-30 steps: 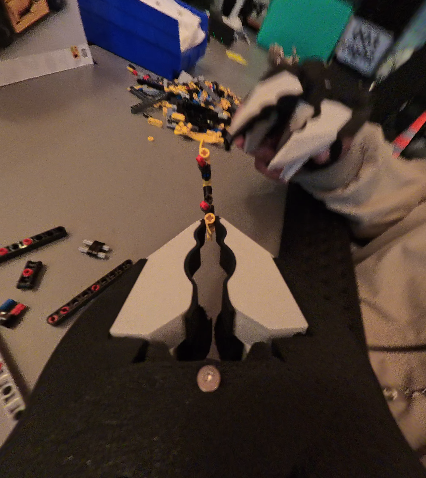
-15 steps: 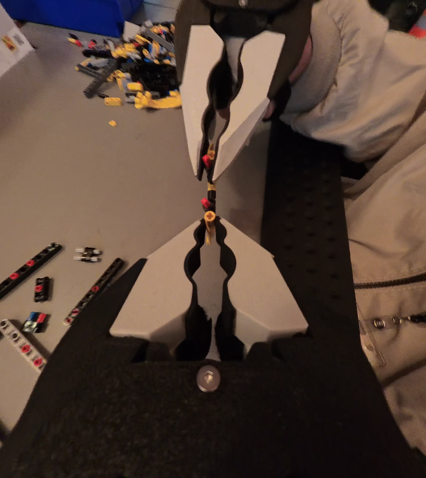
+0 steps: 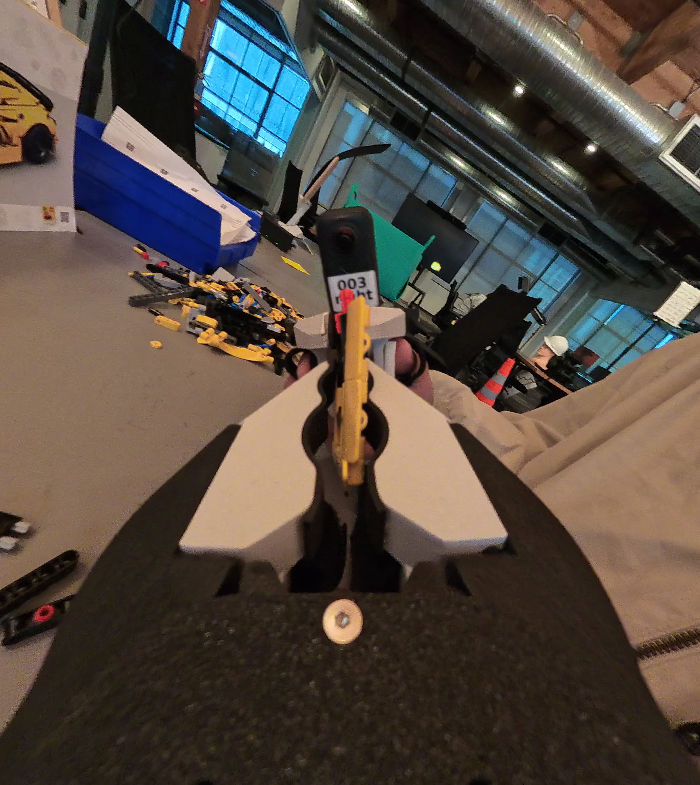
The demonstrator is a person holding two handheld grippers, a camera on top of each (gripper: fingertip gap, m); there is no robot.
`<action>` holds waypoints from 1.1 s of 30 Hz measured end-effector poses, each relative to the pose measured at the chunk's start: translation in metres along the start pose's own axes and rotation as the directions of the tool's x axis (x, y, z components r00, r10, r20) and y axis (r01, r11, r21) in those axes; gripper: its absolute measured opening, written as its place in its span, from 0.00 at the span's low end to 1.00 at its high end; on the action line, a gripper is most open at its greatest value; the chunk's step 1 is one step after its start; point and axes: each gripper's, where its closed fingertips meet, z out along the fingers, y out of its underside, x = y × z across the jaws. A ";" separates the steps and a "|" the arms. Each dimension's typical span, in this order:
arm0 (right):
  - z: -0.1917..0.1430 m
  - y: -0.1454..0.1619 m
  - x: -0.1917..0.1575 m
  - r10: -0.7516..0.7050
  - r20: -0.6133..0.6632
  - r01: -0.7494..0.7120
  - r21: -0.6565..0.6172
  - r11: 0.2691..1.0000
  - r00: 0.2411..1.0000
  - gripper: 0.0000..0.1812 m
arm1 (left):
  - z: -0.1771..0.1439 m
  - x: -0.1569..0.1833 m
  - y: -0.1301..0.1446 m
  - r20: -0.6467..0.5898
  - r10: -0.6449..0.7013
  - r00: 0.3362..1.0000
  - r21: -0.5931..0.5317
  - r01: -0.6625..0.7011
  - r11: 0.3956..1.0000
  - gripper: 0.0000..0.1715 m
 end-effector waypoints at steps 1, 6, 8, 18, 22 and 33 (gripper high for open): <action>-0.001 0.000 0.001 -0.008 -0.010 0.008 0.003 1.000 1.000 0.04 | 0.000 0.000 0.001 0.005 0.013 1.000 0.003 -0.013 1.000 0.04; -0.010 -0.010 -0.001 -0.005 -0.004 0.006 0.076 0.997 1.000 0.07 | -0.002 -0.002 -0.001 0.028 0.027 0.999 0.022 -0.028 0.999 0.04; -0.008 -0.005 -0.001 -0.013 -0.004 0.013 0.047 0.999 1.000 0.07 | -0.001 -0.001 0.001 0.018 0.023 1.000 0.016 -0.023 1.000 0.04; -0.008 -0.003 0.002 0.214 0.102 -0.223 0.091 0.971 0.972 0.01 | 0.000 0.000 0.005 0.061 0.098 0.993 -0.004 -0.098 0.995 0.04; -0.007 -0.003 0.008 0.222 0.070 -0.228 0.089 0.970 0.973 0.01 | -0.004 -0.005 0.003 0.082 0.096 0.992 0.000 -0.097 0.995 0.04; -0.203 -0.101 0.095 -0.272 -0.793 0.251 -0.155 0.955 0.544 0.02 | -0.026 -0.012 -0.012 -0.006 -0.041 0.999 0.091 0.041 0.995 0.04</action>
